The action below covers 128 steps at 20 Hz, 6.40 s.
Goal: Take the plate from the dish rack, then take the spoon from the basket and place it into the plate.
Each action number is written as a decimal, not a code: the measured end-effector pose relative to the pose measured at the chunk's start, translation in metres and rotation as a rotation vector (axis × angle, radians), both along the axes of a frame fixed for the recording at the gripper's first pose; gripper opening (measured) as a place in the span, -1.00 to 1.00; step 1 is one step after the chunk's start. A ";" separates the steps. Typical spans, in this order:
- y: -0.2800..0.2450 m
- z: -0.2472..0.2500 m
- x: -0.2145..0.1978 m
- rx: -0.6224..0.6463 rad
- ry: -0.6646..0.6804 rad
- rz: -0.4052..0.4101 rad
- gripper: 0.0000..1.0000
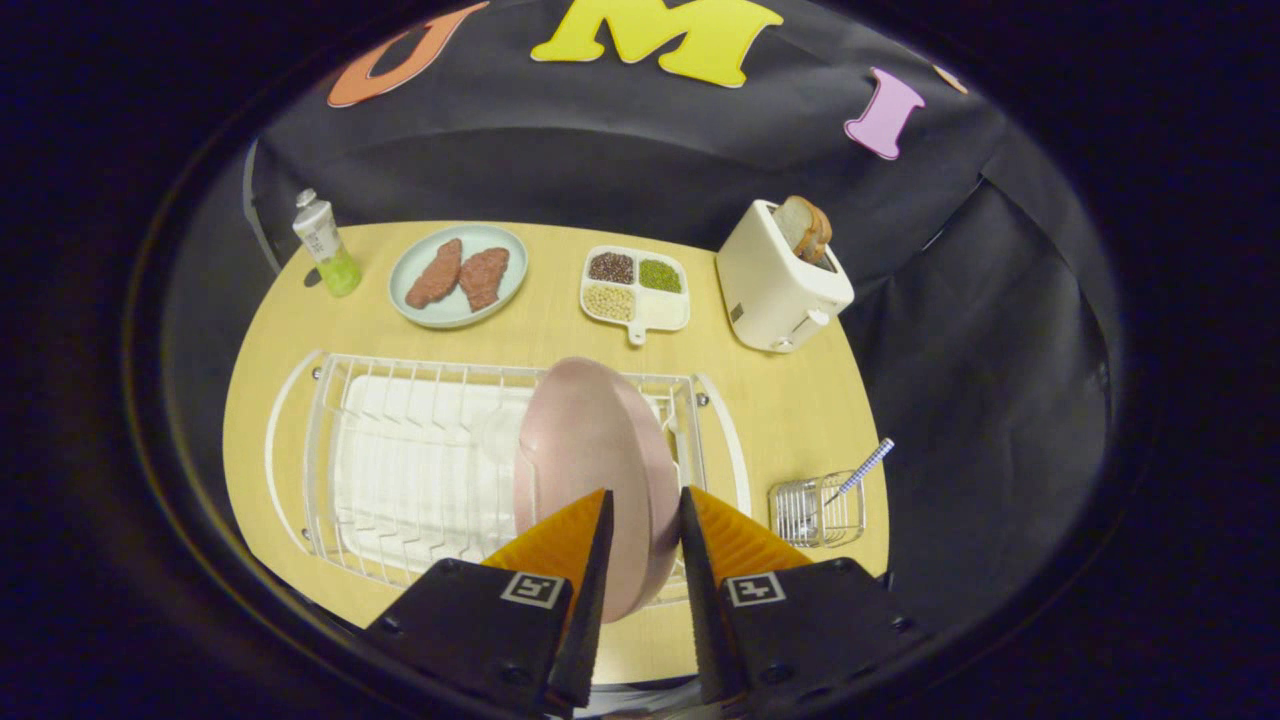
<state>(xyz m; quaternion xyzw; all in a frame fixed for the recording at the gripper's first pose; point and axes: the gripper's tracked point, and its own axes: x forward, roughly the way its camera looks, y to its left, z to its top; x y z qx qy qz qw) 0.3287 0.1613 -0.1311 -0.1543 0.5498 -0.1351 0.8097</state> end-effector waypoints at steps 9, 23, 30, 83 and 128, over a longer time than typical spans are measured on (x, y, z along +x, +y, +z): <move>-0.001 0.009 -0.013 -0.107 -0.021 -0.037 -0.75; -0.020 0.041 -0.047 -0.071 -0.166 -0.017 -0.76; -0.036 0.035 -0.136 0.111 -0.192 0.105 -0.76; -0.228 -0.061 -0.131 0.391 -0.823 0.131 0.99; -0.243 0.024 -0.022 0.203 -0.901 0.248 -0.70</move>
